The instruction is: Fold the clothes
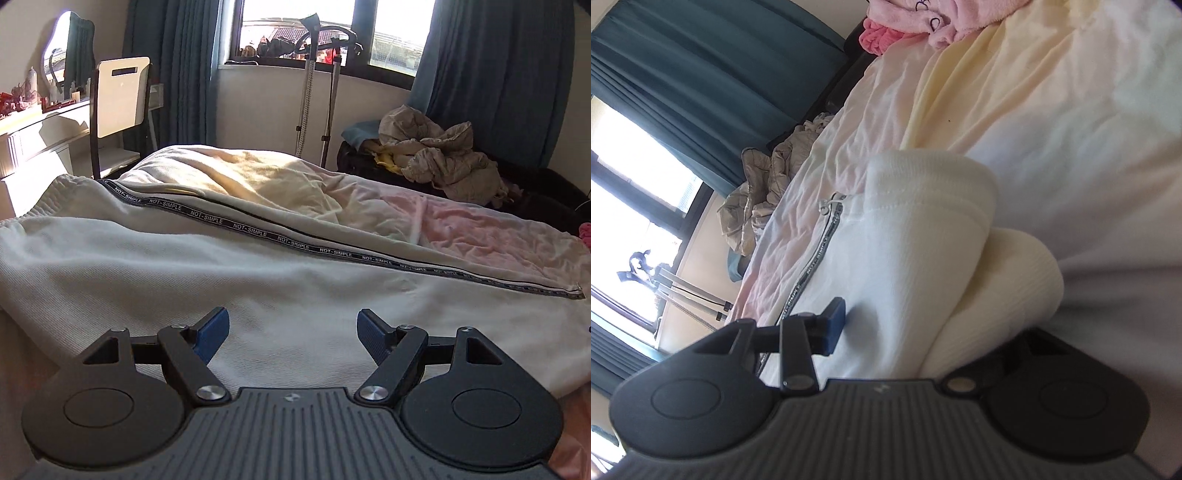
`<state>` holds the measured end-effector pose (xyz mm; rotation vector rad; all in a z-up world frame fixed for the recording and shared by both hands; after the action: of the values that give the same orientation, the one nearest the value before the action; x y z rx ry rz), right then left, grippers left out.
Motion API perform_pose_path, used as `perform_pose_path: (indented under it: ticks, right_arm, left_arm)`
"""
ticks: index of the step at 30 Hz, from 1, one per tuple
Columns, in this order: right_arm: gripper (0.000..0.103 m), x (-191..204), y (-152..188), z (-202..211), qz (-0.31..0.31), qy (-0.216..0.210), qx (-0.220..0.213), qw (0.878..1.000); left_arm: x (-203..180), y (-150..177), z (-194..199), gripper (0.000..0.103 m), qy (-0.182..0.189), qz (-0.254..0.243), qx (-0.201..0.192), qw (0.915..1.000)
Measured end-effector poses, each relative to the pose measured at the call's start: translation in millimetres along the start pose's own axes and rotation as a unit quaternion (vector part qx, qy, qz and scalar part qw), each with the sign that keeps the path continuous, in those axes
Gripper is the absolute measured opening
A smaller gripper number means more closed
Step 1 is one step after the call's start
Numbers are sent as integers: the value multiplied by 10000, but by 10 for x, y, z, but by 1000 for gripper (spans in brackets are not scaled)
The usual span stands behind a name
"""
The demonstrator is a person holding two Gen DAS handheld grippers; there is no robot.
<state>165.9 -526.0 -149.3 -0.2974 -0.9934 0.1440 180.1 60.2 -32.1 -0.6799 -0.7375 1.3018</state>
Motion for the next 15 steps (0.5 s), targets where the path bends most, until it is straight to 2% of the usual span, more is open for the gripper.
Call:
perform_pose_path:
  ticks: [3,8,10,12,15]
  right_arm:
    - [45,62,24,-3,189,125,-90,9997]
    - [44,33,26,-42,196,119,-116,9997]
    - [39,9,18,-46,127,68,-136,9998]
    - [27,5,17,-37,100,14,-194,9998]
    - [15,52,22,18,129,-91,-414,9990]
  left_arm:
    - [-126,75,-178,79,-3,-285,254,9993]
    - [-158,153,-352,79,-104,-412,504,9978]
    - [-162,171,-397,80,-142,-445,564,9973]
    - [-185,183,-411,80,-183,-508,586,9968]
    - [-202,187,-436,80,-232,-576,627,9961]
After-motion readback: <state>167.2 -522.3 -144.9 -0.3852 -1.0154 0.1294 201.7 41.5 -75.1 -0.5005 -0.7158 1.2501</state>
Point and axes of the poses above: each gripper's, at about its wrist camera, not at the fingertips, and z roughly against the way its jaws point, x to its left, y to its underside, the point moved 2 cm from there along -z, roughly the way its jaws point, and after that the axes turned 12 degrees about -z, right-handed, at the moved point
